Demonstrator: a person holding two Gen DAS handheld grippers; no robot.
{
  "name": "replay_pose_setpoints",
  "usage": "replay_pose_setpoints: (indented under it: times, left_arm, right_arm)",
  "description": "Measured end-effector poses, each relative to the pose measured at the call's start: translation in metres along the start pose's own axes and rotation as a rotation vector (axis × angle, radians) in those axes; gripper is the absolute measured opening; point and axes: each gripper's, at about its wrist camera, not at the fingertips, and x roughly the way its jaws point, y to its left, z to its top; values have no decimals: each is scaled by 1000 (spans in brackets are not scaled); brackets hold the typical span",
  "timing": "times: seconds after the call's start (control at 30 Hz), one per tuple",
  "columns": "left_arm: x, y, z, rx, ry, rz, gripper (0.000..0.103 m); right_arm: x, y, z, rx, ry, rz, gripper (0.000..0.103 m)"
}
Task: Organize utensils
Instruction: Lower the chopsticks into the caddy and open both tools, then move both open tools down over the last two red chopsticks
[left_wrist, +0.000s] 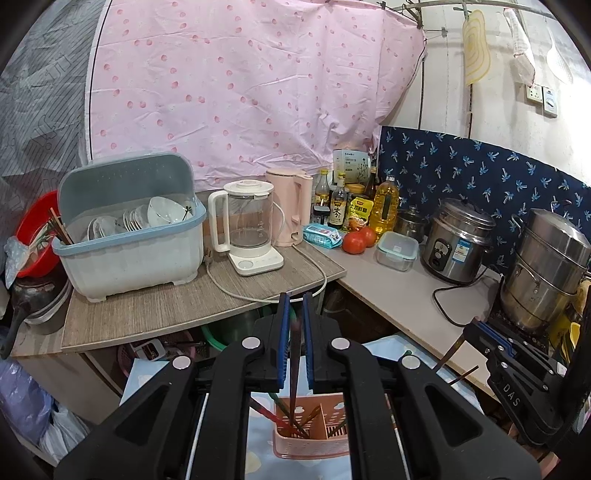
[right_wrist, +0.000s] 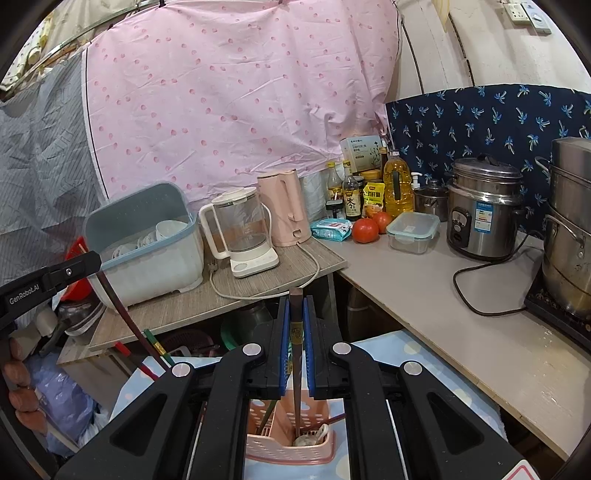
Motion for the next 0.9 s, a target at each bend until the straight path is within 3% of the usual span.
replay_pose_setpoints:
  times: [0.1, 0.13, 0.23, 0.27, 0.9]
  left_arm:
    - [-1, 2, -2, -7, 9, -15, 7]
    - [-2, 3, -2, -12, 10, -13, 10]
    - [-6, 3, -4, -14, 1, 5, 36]
    - [-8, 4, -4, -16, -5, 11, 39]
    - [-59, 3, -31, -8, 10, 13, 39]
  right_arm:
    - [0, 1, -1, -3, -2, -10, 8]
    - [-1, 0, -2, 0, -11, -16, 13]
    - [-9, -1, -1, 10, -37, -29, 21]
    - [-11, -1, -1, 11, -39, -26, 21]
    - [-72, 10, -24, -1, -41, -10, 21]
